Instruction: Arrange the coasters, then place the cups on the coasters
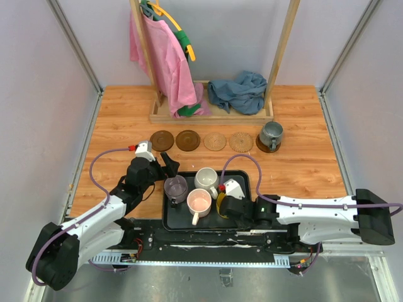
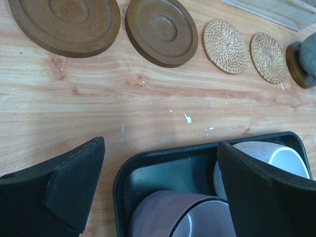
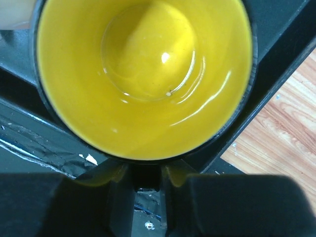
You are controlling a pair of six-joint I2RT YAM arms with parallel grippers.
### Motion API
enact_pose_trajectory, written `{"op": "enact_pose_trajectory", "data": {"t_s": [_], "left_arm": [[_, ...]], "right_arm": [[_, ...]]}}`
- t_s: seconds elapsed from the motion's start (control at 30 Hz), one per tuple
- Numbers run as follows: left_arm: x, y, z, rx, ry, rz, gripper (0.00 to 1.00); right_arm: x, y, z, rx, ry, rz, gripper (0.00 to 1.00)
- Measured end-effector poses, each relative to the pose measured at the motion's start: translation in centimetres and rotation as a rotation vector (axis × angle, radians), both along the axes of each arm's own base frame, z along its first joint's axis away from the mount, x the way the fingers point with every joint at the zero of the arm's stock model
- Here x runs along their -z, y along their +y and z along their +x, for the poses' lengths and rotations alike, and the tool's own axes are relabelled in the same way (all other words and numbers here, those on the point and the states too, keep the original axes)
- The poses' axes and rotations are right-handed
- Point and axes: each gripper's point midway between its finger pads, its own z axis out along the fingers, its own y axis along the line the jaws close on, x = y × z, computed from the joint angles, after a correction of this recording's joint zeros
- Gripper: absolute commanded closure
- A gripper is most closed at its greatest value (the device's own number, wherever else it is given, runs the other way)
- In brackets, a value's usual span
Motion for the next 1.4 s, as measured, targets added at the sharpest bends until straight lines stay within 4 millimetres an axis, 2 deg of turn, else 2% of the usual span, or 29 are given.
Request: {"op": "enact_pose_trajectory", "data": {"t_s": [0.07, 0.1, 0.5, 0.83, 1.03, 1.17, 1.3, 1.4], "left_arm": [[0.0, 0.0, 0.0, 0.0, 0.0, 0.0, 0.0], [0.0, 0.0, 0.0, 0.0, 0.0, 0.0, 0.0], [0.0, -0.2, -0.1, 0.003, 0.002, -0.003, 0.0], [0.0, -0.1, -0.1, 0.003, 0.002, -0.003, 0.0], [0.1, -0.1, 0.0, 0.0, 0.004, 0.0, 0.0], [0.3, -0.2, 0.3, -0.003, 0.016, 0.009, 0.0], [-0.4, -0.4, 1.0, 0.0, 0.005, 0.02, 0.0], [-0.5, -0.5, 1.5, 0.0, 0.001, 0.037, 0.0]], "right_arm": [[0.0, 0.0, 0.1, -0.001, -0.005, -0.002, 0.97], [0.0, 0.0, 0.1, 0.0, -0.007, -0.003, 0.99], [-0.3, -0.5, 0.1, -0.022, -0.047, -0.039, 0.99], [-4.8, -0.5, 2.6, 0.017, -0.214, 0.001, 0.99], [-7.8, -1.3, 5.6, 0.111, -0.342, 0.006, 0.99], [-10.4, -2.3, 9.4, 0.265, -0.398, 0.013, 0.99], [-11.4, -3.7, 12.8, 0.375, -0.423, -0.004, 0.99], [-11.3, -4.5, 15.2, 0.432, -0.412, -0.021, 0.99]]}}
